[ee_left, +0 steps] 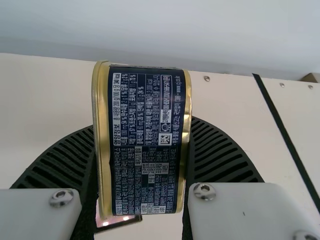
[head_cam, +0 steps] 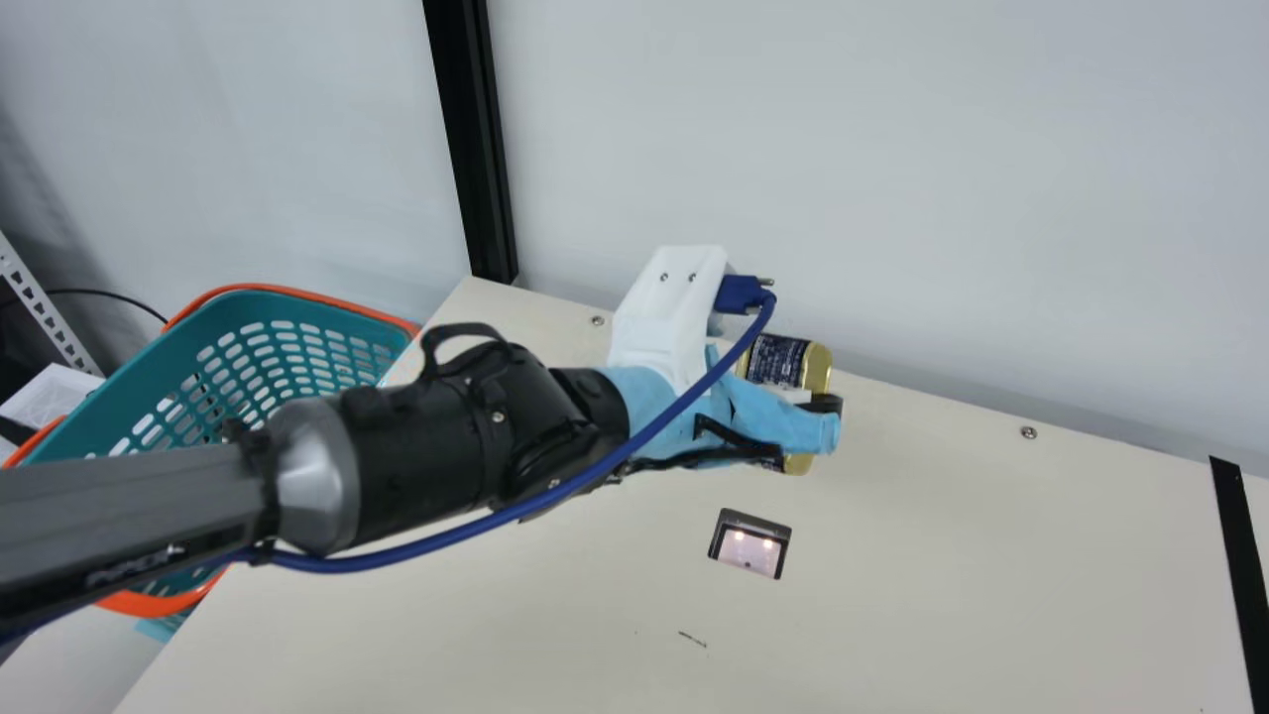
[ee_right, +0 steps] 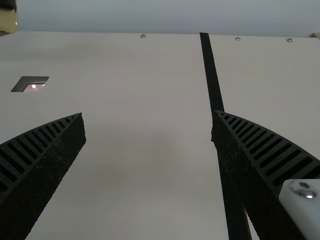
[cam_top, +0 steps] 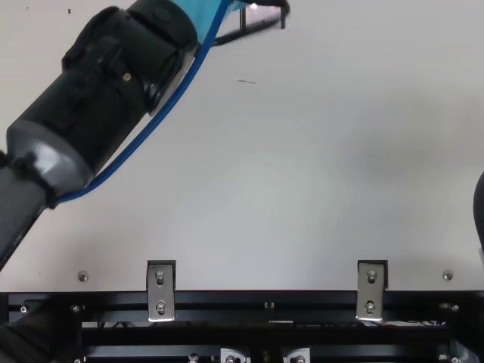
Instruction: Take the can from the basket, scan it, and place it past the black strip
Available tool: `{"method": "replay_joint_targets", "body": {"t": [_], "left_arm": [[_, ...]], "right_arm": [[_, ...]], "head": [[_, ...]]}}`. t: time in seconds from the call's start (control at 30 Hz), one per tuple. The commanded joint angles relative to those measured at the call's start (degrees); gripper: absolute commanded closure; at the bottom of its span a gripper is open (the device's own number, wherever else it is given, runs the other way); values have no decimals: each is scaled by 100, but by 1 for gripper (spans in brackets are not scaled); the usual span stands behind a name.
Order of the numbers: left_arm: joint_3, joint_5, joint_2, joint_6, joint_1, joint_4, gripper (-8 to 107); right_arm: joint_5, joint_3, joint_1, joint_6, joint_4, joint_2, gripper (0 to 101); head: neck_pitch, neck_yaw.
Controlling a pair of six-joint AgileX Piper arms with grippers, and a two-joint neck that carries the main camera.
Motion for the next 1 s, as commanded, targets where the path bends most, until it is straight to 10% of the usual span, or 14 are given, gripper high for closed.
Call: {"method": "replay_joint_targets", "body": {"t": [0.0, 0.67, 0.97], "left_arm": [[-44, -63, 91, -189, 19, 431, 89], [-714, -54, 848, -2153, -286, 2969, 89], [-233, -45, 519, -2741, -644, 3973, 89]], "right_arm": [[0, 0, 0, 0, 0, 0, 0], [0, 0, 0, 0, 0, 0, 0], [0, 0, 0, 0, 0, 0, 0]], "head": [[-155, 164], [-155, 164], [-155, 164]]}}
